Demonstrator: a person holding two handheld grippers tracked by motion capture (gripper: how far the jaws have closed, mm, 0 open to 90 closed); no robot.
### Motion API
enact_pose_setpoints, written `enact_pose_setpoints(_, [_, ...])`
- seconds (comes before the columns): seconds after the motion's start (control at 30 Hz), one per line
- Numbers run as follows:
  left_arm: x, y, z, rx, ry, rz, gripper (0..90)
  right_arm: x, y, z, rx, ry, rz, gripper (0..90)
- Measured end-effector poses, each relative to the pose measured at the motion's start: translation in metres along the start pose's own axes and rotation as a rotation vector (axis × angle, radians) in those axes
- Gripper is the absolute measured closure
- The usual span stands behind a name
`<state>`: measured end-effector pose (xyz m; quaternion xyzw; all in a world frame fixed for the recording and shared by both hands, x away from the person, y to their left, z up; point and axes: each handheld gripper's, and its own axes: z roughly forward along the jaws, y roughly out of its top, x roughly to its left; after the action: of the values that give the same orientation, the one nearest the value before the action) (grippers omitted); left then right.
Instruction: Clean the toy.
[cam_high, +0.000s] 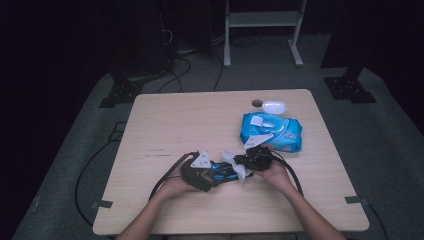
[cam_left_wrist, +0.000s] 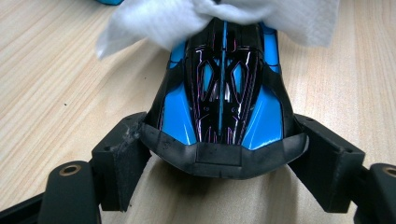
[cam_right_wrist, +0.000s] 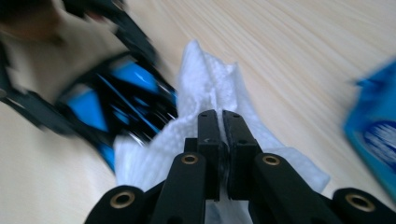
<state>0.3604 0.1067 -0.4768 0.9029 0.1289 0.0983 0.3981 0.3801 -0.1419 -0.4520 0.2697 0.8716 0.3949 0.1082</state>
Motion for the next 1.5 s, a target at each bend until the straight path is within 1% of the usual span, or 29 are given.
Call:
enact_pose_setpoints(0.03, [0.000,0.000,0.000,0.000,-0.001,-0.001,23.5,-0.002,-0.003,-0.002,0.013,-0.029,-0.011,85.8])
enact_pose_setpoints(0.1, [0.001,0.000,0.000,-0.003,-0.003,0.000,23.5,-0.011,-0.013,-0.007,0.013,-0.019,0.031,85.8])
enact_pose_setpoints(0.2, [0.000,0.000,0.001,-0.004,-0.002,0.002,23.4,-0.019,-0.021,-0.014,0.031,-0.053,0.051,85.7])
enact_pose_setpoints(0.23, [0.000,0.000,0.001,-0.004,-0.002,0.003,23.4,-0.019,-0.021,-0.015,0.039,-0.059,0.047,85.7])
enact_pose_setpoints(0.27, [0.001,0.000,0.001,-0.005,-0.003,0.003,23.4,-0.016,-0.018,-0.014,0.053,-0.069,0.024,85.7])
enact_pose_setpoints(0.3, [0.001,0.000,0.002,-0.007,-0.003,0.004,23.4,-0.014,-0.015,-0.013,0.057,-0.066,0.012,85.7])
enact_pose_setpoints(0.4, [0.000,0.000,0.002,-0.009,-0.002,0.005,23.4,-0.008,-0.003,-0.005,0.027,-0.016,0.005,85.6])
enact_pose_setpoints(0.43, [0.001,0.000,0.002,-0.007,-0.004,0.004,23.4,-0.005,0.000,0.000,0.022,-0.008,-0.010,85.6])
enact_pose_setpoints(0.47, [0.001,0.000,0.001,-0.006,-0.005,0.001,23.4,-0.002,0.002,0.003,0.014,-0.012,-0.019,85.6])
enact_pose_setpoints(0.5, [0.001,-0.001,0.001,-0.005,-0.005,-0.001,23.5,-0.002,0.003,0.004,0.012,-0.010,-0.025,85.7])
enact_pose_setpoints(0.57, [0.001,0.000,0.001,-0.001,-0.004,-0.002,23.5,-0.006,0.000,0.003,0.005,-0.003,-0.015,85.8])
enact_pose_setpoints(0.63, [0.001,-0.001,0.001,-0.003,-0.006,-0.002,23.5,-0.011,-0.007,-0.005,-0.001,-0.029,-0.003,85.9])
enact_pose_setpoints(0.7, [0.001,-0.001,0.001,-0.006,-0.009,-0.003,23.5,-0.018,-0.019,-0.013,0.027,-0.064,0.019,85.8])
enact_pose_setpoints(0.73, [0.001,-0.001,0.001,-0.005,-0.008,-0.004,23.5,-0.020,-0.025,-0.016,0.031,-0.066,0.038,85.9])
enact_pose_setpoints(0.77, [0.001,0.000,0.002,-0.004,-0.006,-0.003,23.4,-0.023,-0.031,-0.020,0.015,-0.060,0.072,86.0])
enact_pose_setpoints(0.8, [0.001,0.000,0.001,-0.001,-0.004,-0.003,23.4,-0.023,-0.037,-0.024,0.008,-0.058,0.093,86.0])
enact_pose_setpoints(0.83, [0.001,0.000,0.002,-0.001,-0.003,-0.002,23.4,-0.023,-0.041,-0.027,0.007,-0.046,0.103,86.0])
enact_pose_setpoints(0.9, [0.001,0.000,0.002,-0.002,-0.004,-0.003,23.4,-0.017,-0.047,-0.030,0.025,-0.038,0.095,86.0])
enact_pose_setpoints(1.0, [0.002,-0.001,0.002,-0.005,-0.009,-0.003,23.4,-0.008,-0.044,-0.033,0.011,-0.026,0.075,86.0])
enact_pose_setpoints(1.03, [0.001,0.000,0.002,-0.006,-0.007,-0.003,23.4,-0.007,-0.042,-0.033,-0.003,-0.005,0.082,86.0])
enact_pose_setpoints(1.07, [0.001,0.000,0.002,-0.004,-0.006,-0.001,23.5,-0.006,-0.039,-0.031,-0.007,0.001,0.080,86.0])
enact_pose_setpoints(1.13, [0.001,-0.001,0.002,-0.002,-0.006,-0.003,23.5,-0.006,-0.037,-0.027,-0.001,-0.002,0.068,86.0])
enact_pose_setpoints(1.17, [0.001,-0.001,0.002,-0.001,-0.007,-0.005,23.6,-0.008,-0.038,-0.025,-0.005,0.003,0.074,86.0])
enact_pose_setpoints(1.23, [0.001,0.000,0.002,0.001,-0.004,0.000,23.7,-0.012,-0.041,-0.027,-0.010,0.009,0.103,86.0])
enact_pose_setpoints(1.3, [0.002,-0.001,0.002,-0.003,-0.009,-0.002,23.6,-0.016,-0.045,-0.031,0.008,-0.018,0.109,86.0])
enact_pose_setpoints(1.33, [0.002,-0.001,0.003,-0.005,-0.010,0.001,23.6,-0.018,-0.047,-0.031,0.037,-0.025,0.113,86.0])
enact_pose_setpoints(1.37, [0.001,0.000,0.003,-0.003,-0.008,0.003,23.7,-0.019,-0.050,-0.031,0.048,-0.027,0.116,86.0])
enact_pose_setpoints(1.43, [0.001,0.001,0.004,0.007,-0.005,0.010,23.6,-0.021,-0.049,-0.031,0.038,-0.024,0.132,86.0])
enact_pose_setpoints(1.5, [0.001,0.001,0.004,0.013,-0.005,0.011,23.8,-0.019,-0.041,-0.028,0.028,-0.043,0.114,86.0])
